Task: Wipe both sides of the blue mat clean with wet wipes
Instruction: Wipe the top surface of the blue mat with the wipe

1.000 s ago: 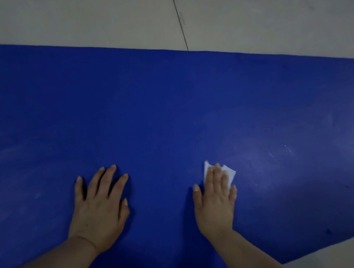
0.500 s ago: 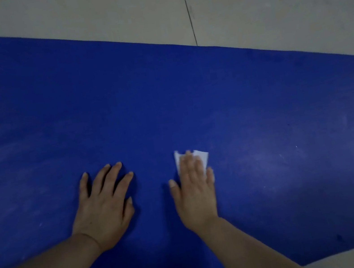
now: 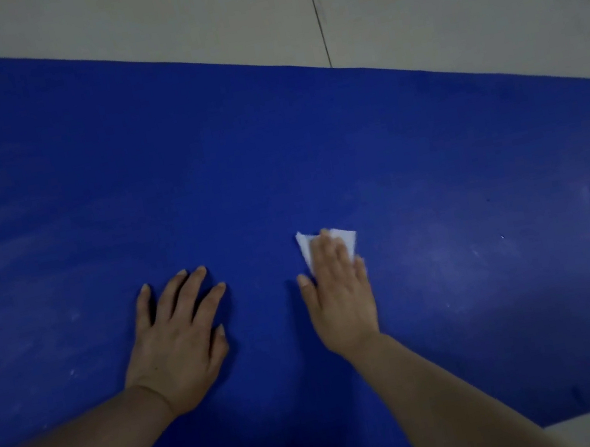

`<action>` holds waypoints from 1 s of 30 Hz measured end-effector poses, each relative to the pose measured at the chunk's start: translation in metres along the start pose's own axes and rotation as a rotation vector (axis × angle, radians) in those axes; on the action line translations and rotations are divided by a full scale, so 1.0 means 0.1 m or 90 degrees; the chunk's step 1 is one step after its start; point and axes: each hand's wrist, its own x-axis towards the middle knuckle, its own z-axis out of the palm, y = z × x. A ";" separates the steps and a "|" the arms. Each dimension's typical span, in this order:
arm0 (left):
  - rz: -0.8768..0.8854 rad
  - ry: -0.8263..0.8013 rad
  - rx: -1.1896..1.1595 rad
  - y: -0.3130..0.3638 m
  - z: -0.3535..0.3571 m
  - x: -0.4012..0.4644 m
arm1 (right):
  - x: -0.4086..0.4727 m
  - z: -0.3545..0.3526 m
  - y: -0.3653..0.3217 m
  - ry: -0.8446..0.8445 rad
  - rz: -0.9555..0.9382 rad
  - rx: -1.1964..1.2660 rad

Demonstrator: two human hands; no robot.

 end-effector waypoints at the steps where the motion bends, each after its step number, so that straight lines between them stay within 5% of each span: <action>1: 0.002 0.003 -0.001 0.00 0.01 0.00 | 0.04 -0.03 0.12 0.041 0.055 0.011; 5: 0.002 0.009 0.002 -0.01 0.05 -0.01 | 0.22 -0.14 0.33 0.033 0.296 0.053; 10: 0.005 0.001 0.008 0.00 0.03 -0.01 | 0.20 -0.03 -0.21 -0.016 0.074 -0.009; 16: -0.017 0.045 -0.062 0.02 -0.02 0.04 | 0.22 -0.04 -0.15 -0.050 0.056 0.018; 22: -0.118 0.089 -0.112 0.16 -0.23 0.78 | 0.20 -0.14 -0.04 -0.061 0.019 0.300; 26: -0.142 0.005 -0.053 0.20 -0.09 0.97 | 0.09 -0.10 0.10 -0.076 -0.103 0.077; 30: -0.134 0.008 -0.039 0.17 0.00 0.98 | 0.38 -0.19 0.31 0.026 0.149 0.074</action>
